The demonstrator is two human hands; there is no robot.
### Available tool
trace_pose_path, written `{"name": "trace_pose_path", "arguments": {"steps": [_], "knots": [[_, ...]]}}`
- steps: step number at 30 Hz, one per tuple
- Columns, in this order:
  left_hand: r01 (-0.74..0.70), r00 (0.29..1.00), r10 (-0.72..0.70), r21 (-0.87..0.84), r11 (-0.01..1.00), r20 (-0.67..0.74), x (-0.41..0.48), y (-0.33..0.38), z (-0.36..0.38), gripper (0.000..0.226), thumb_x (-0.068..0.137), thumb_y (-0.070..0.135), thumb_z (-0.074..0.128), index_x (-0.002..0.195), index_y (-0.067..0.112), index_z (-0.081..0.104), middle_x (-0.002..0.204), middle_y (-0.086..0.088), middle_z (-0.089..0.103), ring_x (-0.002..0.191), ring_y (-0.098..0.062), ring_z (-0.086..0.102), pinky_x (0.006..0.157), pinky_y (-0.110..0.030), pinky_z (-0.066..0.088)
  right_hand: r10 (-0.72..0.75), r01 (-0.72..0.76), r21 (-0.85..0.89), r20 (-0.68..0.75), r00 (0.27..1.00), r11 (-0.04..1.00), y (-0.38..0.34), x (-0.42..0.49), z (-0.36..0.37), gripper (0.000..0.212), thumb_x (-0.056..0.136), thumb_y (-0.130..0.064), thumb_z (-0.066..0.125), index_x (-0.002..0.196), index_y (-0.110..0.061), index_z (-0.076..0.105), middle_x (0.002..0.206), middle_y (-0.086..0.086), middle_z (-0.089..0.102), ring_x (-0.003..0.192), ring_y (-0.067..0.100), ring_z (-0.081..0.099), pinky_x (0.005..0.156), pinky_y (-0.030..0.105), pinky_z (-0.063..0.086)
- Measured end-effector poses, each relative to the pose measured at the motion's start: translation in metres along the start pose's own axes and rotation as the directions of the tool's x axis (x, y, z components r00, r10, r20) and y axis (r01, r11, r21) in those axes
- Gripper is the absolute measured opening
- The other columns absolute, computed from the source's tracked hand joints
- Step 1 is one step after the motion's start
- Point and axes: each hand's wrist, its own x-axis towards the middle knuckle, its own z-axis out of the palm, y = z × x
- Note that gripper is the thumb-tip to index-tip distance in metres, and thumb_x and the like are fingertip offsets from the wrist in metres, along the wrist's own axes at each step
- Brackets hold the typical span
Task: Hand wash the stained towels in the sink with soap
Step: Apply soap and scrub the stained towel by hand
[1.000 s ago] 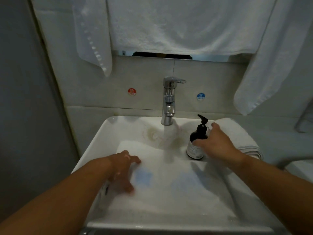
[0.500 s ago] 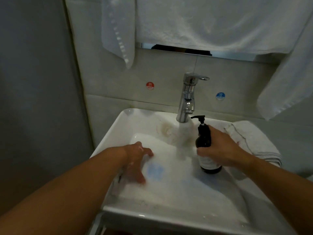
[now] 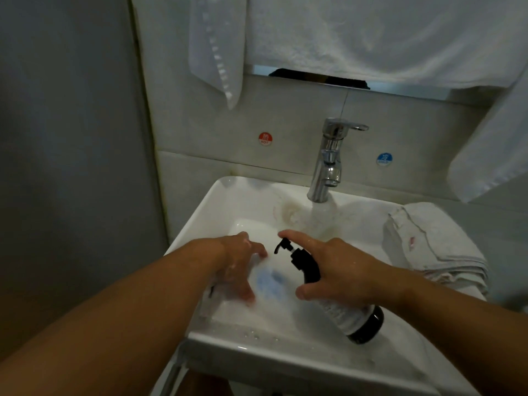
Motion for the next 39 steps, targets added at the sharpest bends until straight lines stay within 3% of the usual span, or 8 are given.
{"name": "trace_pose_path", "arguments": {"steps": [3, 8, 12, 20, 25, 30, 34, 39], "knots": [[0.010, 1.000, -0.010, -0.012, 1.000, -0.007, 0.000, 0.000, 0.000, 0.116, 0.054, 0.057, 0.094, 0.150, 0.047, 0.030, 0.135, 0.006, 0.034, 0.126, -0.028, 0.050, 0.100, -0.047, 0.053, 0.003, -0.003, -0.007, 0.022, 1.000, 1.000, -0.006, 0.003, 0.003, 0.098, 0.080, -0.047, 0.078, 0.146, -0.064, 0.008, 0.099, -0.013, 0.058, 0.080, 0.011, 0.063, 0.072, 0.019, 0.054], [0.010, 1.000, -0.010, -0.016, 1.000, -0.022, 0.000, -0.001, 0.001, 0.117, 0.053, 0.058, 0.094, 0.150, 0.046, 0.030, 0.132, 0.006, 0.036, 0.124, -0.027, 0.050, 0.100, -0.046, 0.053, -0.050, 0.051, -0.027, 0.035, 0.998, 0.998, -0.018, 0.006, 0.003, 0.088, 0.080, -0.040, 0.080, 0.142, -0.058, 0.021, 0.081, -0.016, 0.054, 0.073, 0.011, 0.063, 0.066, 0.018, 0.055], [0.009, 1.000, -0.009, -0.016, 1.000, -0.029, 0.002, -0.002, 0.002, 0.117, 0.052, 0.059, 0.094, 0.150, 0.046, 0.031, 0.134, 0.006, 0.038, 0.123, -0.026, 0.051, 0.101, -0.046, 0.052, -0.058, 0.058, -0.003, 0.022, 0.998, 0.998, -0.017, 0.011, 0.003, 0.082, 0.077, -0.040, 0.083, 0.135, -0.057, 0.027, 0.094, -0.010, 0.061, 0.077, 0.014, 0.066, 0.068, 0.021, 0.057], [-0.015, 1.000, 0.015, -0.014, 1.000, -0.003, 0.003, -0.004, 0.000, 0.115, 0.057, 0.056, 0.093, 0.152, 0.046, 0.029, 0.141, 0.004, 0.034, 0.132, -0.028, 0.045, 0.108, -0.048, 0.046, 0.013, -0.013, 0.004, 0.017, 1.000, 1.000, 0.013, -0.013, -0.017, 0.106, 0.079, -0.045, 0.081, 0.143, -0.073, 0.001, 0.094, -0.021, 0.054, 0.082, 0.009, 0.064, 0.071, 0.021, 0.056], [-0.021, 1.000, 0.021, 0.003, 1.000, 0.000, 0.004, -0.004, 0.001, 0.115, 0.059, 0.057, 0.092, 0.152, 0.045, 0.028, 0.144, 0.004, 0.033, 0.133, -0.029, 0.046, 0.109, -0.050, 0.045, 0.065, -0.066, -0.045, -0.014, 0.998, 0.997, 0.039, -0.049, -0.032, 0.096, 0.076, -0.050, 0.083, 0.136, -0.074, 0.012, 0.108, -0.006, 0.064, 0.075, 0.009, 0.065, 0.070, 0.024, 0.058], [-0.032, 1.000, 0.032, -0.010, 0.999, -0.002, 0.006, -0.008, 0.002, 0.117, 0.052, 0.062, 0.092, 0.150, 0.048, 0.029, 0.143, 0.006, 0.035, 0.130, -0.027, 0.048, 0.108, -0.050, 0.046, 0.058, -0.058, -0.027, 0.008, 0.998, 0.998, 0.047, -0.068, -0.033, 0.083, 0.075, -0.041, 0.086, 0.127, -0.066, 0.027, 0.099, -0.004, 0.068, 0.077, 0.011, 0.069, 0.073, 0.026, 0.062], [-0.030, 1.000, 0.030, -0.020, 0.999, -0.008, 0.004, -0.006, 0.002, 0.116, 0.057, 0.057, 0.092, 0.152, 0.046, 0.028, 0.145, 0.008, 0.034, 0.132, -0.026, 0.047, 0.109, -0.047, 0.046, 0.090, -0.088, -0.132, 0.008, 0.996, 0.987, 0.048, -0.078, -0.042, 0.092, 0.075, -0.048, 0.084, 0.136, -0.069, 0.018, 0.084, -0.012, 0.062, 0.072, 0.009, 0.065, 0.061, 0.020, 0.053], [-0.035, 0.999, 0.035, -0.004, 0.999, -0.012, 0.005, -0.006, 0.002, 0.116, 0.058, 0.058, 0.091, 0.153, 0.048, 0.025, 0.146, 0.009, 0.032, 0.133, -0.024, 0.046, 0.109, -0.046, 0.046, 0.173, -0.167, -0.191, 0.012, 0.985, 0.967, 0.054, -0.093, -0.063, 0.093, 0.073, -0.048, 0.083, 0.137, -0.069, 0.018, 0.087, -0.012, 0.059, 0.078, 0.010, 0.061, 0.069, 0.025, 0.054]]}}
